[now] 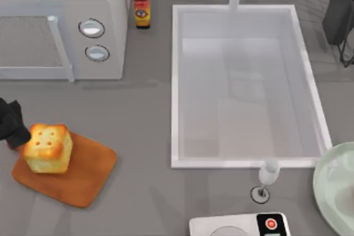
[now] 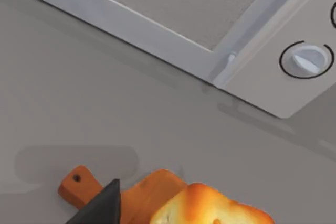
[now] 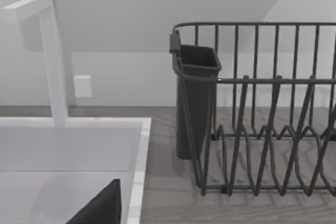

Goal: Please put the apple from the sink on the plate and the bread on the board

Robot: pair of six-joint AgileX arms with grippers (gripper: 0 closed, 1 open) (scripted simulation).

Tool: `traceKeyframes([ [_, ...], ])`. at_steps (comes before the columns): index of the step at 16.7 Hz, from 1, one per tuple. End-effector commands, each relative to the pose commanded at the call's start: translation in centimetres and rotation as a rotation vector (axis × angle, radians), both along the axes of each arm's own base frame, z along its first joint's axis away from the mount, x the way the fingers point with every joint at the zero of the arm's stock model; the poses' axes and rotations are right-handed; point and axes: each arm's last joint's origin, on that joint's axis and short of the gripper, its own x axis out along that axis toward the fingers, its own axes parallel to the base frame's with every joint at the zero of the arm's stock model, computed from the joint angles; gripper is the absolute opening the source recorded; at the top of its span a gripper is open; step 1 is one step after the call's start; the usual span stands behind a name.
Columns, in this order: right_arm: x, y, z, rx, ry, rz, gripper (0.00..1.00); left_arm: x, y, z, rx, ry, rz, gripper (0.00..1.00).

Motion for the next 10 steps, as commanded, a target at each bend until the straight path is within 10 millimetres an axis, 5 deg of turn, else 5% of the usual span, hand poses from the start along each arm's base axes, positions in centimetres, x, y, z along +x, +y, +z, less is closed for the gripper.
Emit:
traceKeyframes([
  [5, 0.0, 0.0, 0.0, 0.0, 0.0, 0.0, 1.0, -2.7, 0.7, -2.6, 0.33, -0.341, -0.067, 1.0],
  [10, 0.0, 0.0, 0.0, 0.0, 0.0, 0.0, 1.0, -3.2, 0.9, -3.9, 0.489, -0.476, -0.06, 1.0],
])
